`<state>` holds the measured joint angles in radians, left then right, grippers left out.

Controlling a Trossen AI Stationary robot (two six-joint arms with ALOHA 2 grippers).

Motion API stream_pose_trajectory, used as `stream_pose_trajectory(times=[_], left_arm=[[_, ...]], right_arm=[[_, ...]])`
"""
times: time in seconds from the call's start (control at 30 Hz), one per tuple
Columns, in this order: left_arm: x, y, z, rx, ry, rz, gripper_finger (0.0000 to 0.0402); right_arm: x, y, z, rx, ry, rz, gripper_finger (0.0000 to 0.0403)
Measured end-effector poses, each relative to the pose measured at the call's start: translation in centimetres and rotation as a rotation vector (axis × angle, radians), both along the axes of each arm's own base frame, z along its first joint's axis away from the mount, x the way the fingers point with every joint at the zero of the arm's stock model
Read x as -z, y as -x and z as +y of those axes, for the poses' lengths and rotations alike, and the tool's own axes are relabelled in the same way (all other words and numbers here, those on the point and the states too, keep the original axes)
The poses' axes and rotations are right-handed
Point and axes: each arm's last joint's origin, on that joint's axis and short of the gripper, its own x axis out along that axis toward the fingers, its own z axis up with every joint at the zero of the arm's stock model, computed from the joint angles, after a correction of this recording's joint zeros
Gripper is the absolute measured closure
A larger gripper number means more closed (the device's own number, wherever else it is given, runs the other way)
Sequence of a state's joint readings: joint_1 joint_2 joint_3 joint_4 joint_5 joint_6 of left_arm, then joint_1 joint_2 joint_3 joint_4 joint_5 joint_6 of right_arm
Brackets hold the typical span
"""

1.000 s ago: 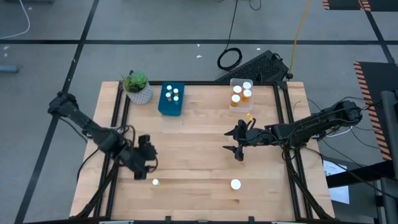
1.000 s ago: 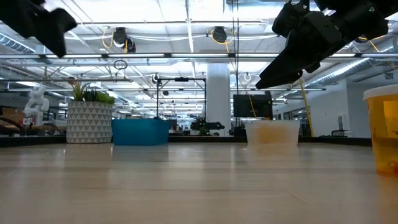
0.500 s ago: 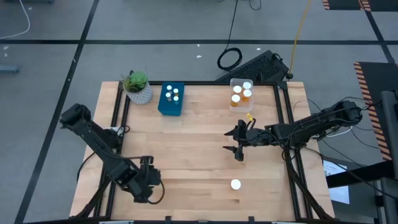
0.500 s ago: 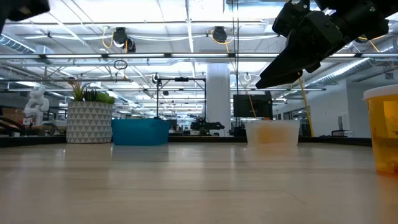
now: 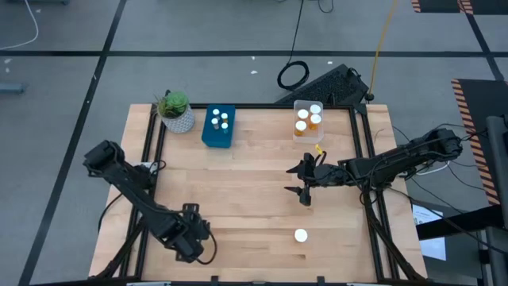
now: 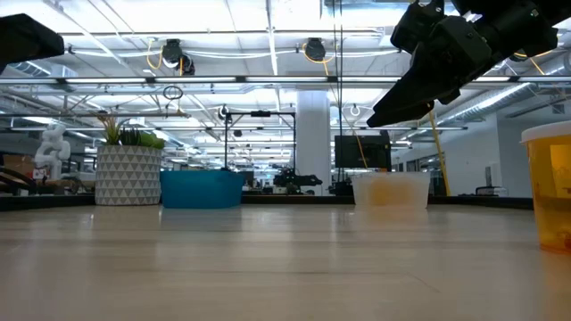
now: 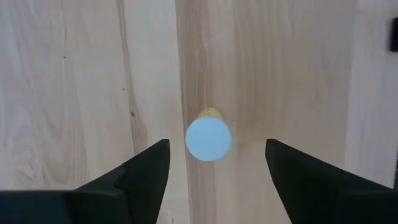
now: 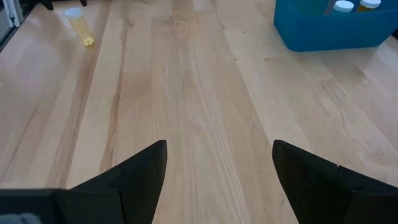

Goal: Pick and place medicine bottles into bin by pill shape (circle, oval)
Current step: Put the yellow bottled tablets into the blue bin

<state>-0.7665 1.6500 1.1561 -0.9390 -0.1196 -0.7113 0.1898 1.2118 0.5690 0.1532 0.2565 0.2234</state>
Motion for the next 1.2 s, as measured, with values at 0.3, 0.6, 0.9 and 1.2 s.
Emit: stream_pose_trajectory(times=[0.3, 0.6, 0.9, 1.2], left_arm=[[1.1, -0.6, 0.1, -0.005, -0.014, 0.043, 0.0181], [1.2, -1.0, 0.4, -0.012, -0.014, 0.036, 0.0227], [1.1, -1.0, 0.4, -0.014, -0.021, 0.029, 0.0236], [1.1, -1.0, 0.4, -0.017, -0.032, 0.019, 0.0198]], right_arm=[[0.0, 0.0, 0.1, -0.022, -0.013, 0.003, 0.0119], [0.0, 0.0, 0.1, -0.022, -0.013, 0.003, 0.0119], [0.0, 0.0, 0.1, -0.024, -0.014, 0.003, 0.0119], [0.0, 0.0, 0.1, -0.024, -0.014, 0.003, 0.0119]])
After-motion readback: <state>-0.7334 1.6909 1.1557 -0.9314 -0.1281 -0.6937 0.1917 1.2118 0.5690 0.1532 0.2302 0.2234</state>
